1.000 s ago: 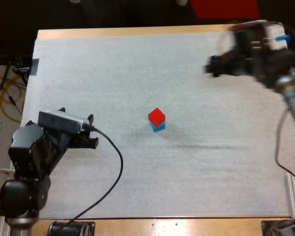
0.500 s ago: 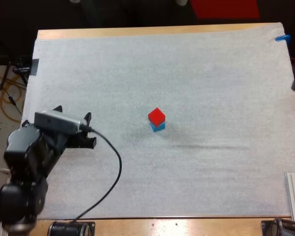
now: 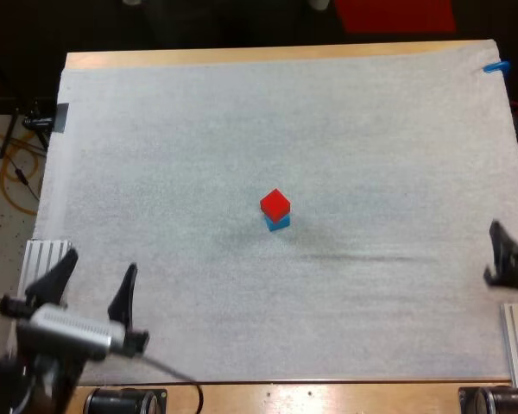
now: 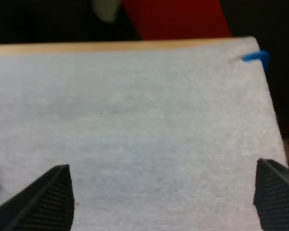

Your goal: Stack red cube on blue cube

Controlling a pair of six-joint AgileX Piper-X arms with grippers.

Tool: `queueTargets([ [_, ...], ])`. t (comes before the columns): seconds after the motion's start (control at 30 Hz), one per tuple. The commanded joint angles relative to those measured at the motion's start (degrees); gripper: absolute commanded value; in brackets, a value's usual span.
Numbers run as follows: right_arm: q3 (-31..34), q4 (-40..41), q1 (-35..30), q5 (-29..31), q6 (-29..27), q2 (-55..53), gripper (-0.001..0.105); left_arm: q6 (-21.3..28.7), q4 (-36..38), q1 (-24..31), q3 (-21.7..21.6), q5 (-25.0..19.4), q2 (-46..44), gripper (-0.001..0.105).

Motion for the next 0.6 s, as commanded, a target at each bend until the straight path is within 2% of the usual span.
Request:
queueTargets([
  [0.0, 1.40, 0.47, 0.45, -0.81, 0.80, -3.68, 0.074, 0.30, 1.82, 0.13, 0.43, -0.14, -2.18, 0.066],
  [0.17, 3.79, 3.70, 0.69, -0.81, 5.05, -14.12, 0.074, 0.51, 6.62, 0.13, 2.57, -1.72, -9.96, 0.066],
  [0.37, 3.80, 9.61, 0.69, -0.52, 4.49, -25.08, 0.074, 0.51, 14.42, 0.13, 2.84, -3.34, -19.23, 0.066],
  [0.43, 2.72, 11.74, 0.52, -0.52, 4.37, -25.84, 0.074, 0.70, 17.78, 0.31, 1.95, -3.48, -19.14, 0.066],
  [0.57, 2.09, 11.93, 0.52, -1.76, 0.56, -25.69, 0.074, 2.41, 18.41, 0.37, 1.93, -4.06, -19.17, 0.066],
])
